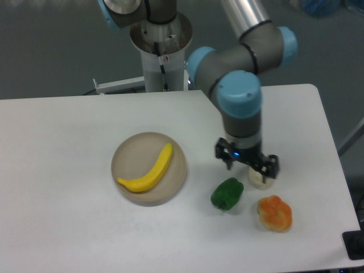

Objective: Pick up the banana from the plate
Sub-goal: 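Move the gripper from the orange pepper over the banana on the plate, then lower the gripper onto the yellow banana and close on it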

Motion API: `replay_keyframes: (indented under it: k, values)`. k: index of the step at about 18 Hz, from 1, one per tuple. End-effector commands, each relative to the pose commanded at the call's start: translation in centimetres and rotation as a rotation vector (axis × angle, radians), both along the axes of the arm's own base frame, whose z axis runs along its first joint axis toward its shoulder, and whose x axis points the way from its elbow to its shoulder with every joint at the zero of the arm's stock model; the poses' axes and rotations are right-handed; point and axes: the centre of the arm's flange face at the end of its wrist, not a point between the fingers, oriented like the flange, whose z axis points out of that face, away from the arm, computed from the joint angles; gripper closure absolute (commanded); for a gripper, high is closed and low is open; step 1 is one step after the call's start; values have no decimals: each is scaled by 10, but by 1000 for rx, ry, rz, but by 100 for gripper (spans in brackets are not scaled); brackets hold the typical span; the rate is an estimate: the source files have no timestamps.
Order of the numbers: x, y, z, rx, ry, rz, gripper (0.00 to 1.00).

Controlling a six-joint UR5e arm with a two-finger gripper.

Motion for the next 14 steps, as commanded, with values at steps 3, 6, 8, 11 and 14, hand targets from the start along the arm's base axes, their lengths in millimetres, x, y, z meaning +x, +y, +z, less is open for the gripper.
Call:
replay_keyframes:
  k: [3,6,8,11,14]
  values:
    - [19,-6,-10,38,-89,72,0]
    - [47,-16,-28,22,-134,71,0]
    - [70,-18,-39,9,-156,56,0]
    - [98,-13,-61,4,-165,36,0]
    - [114,-10,-77,8,-161,19,0]
